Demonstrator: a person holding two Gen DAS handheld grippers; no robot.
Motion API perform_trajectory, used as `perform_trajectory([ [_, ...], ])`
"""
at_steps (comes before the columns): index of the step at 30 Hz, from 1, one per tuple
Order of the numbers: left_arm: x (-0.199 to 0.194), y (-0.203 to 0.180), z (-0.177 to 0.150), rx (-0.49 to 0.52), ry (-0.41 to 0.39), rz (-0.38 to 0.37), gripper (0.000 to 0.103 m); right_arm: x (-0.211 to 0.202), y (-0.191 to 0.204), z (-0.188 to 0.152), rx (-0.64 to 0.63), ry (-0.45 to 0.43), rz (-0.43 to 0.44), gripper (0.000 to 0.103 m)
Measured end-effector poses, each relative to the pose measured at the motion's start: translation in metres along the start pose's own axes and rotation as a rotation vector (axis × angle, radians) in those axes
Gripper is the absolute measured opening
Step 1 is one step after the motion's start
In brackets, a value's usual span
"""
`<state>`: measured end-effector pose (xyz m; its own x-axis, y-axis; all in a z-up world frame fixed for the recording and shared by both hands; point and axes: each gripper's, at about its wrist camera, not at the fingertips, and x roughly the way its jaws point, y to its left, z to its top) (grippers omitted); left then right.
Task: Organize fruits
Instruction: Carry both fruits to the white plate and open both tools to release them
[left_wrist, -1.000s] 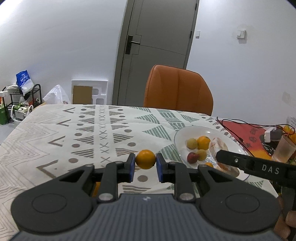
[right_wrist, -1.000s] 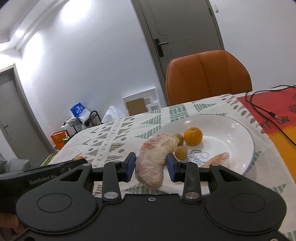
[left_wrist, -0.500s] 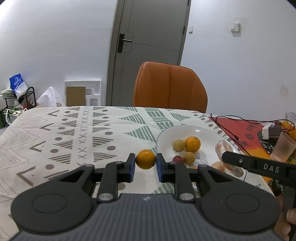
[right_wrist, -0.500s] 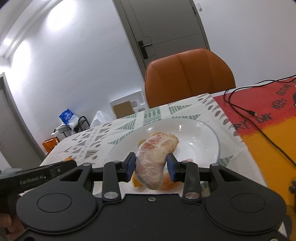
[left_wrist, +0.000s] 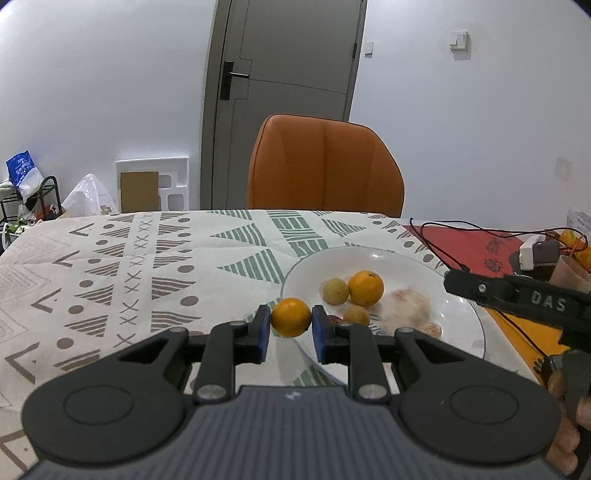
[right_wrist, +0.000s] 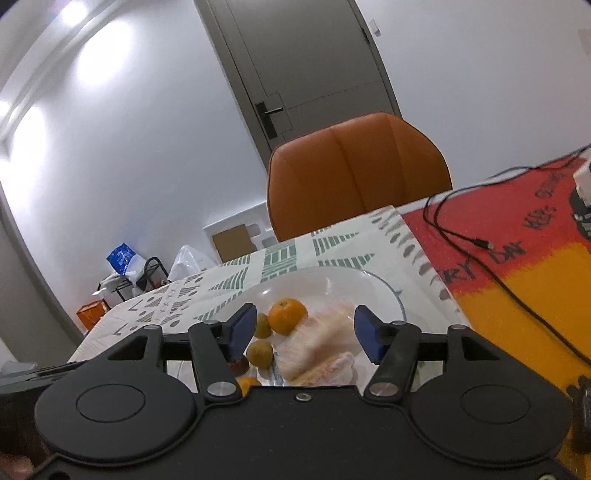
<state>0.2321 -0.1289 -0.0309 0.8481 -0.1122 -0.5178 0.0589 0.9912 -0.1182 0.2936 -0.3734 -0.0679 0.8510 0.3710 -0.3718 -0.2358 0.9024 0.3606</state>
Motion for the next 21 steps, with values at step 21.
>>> perform_trajectory([
  [21, -0.010, -0.002, -0.007, 0.019, 0.019, 0.046, 0.052, -0.015, 0.001, -0.011, 0.030, 0.032, 0.063, 0.060],
])
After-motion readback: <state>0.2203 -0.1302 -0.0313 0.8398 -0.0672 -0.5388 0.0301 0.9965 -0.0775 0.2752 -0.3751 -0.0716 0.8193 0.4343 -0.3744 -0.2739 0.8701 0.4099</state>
